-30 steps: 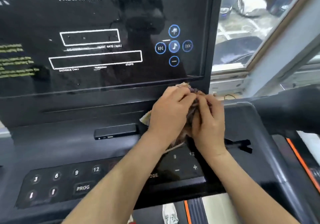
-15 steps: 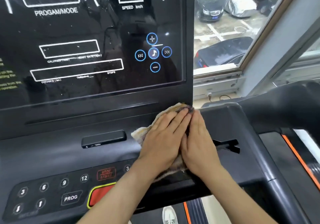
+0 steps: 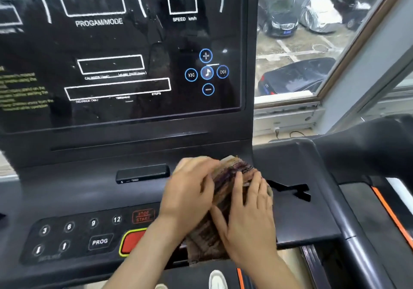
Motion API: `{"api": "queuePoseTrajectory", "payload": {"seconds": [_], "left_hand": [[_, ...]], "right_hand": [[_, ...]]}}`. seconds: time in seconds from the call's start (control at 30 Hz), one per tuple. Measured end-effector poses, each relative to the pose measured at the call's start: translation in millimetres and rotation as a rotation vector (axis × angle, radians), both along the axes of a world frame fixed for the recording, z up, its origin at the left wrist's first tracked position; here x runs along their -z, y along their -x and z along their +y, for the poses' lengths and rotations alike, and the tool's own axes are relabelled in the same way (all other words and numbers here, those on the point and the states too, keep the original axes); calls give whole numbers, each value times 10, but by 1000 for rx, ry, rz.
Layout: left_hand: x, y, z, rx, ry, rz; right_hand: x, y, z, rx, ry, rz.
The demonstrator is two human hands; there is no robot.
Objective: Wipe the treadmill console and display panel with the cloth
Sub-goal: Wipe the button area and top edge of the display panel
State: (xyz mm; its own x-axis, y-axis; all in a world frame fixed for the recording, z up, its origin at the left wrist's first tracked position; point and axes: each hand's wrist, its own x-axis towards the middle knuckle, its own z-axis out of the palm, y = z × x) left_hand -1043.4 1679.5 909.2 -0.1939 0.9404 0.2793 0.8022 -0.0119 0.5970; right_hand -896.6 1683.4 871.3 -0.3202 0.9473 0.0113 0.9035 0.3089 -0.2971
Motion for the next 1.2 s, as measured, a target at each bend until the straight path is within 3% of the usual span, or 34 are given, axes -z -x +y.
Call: {"api": "queuePoseTrajectory", "payload": {"seconds": [0.1,0.2,0.33,0.5,0.7,0.87,1.0,1.07,1.2], "left_hand": [[33,293,-43,-191,-1,154],[112,429,-69,-223,32,166],[-19,437,32,-239,-139,248],[-109,591,267,-317,-297,353],[-51,624,264,-309,-364,291],[4,734,154,-217,-368,360],[16,898,25,-293,-362,290],[-27,955,-12,-298,-354,273],[-111,948,-36,-265,-348,206]], "right_hand": [[110,274,264,52,-112,8],[-9,531,717,128,-190,196],[-310,756,1182,112,-469,444],[-744,948,1520,42,-645,380],[-1246,1477,1582,-208,-772,270],[-914,1512,1284,-567,-769,122],[-1023,1269,1555,-751,-856,26],[-1188,1257,1676,-755,-863,44],[-1631,1756,1796,-462,-965,328]]}}
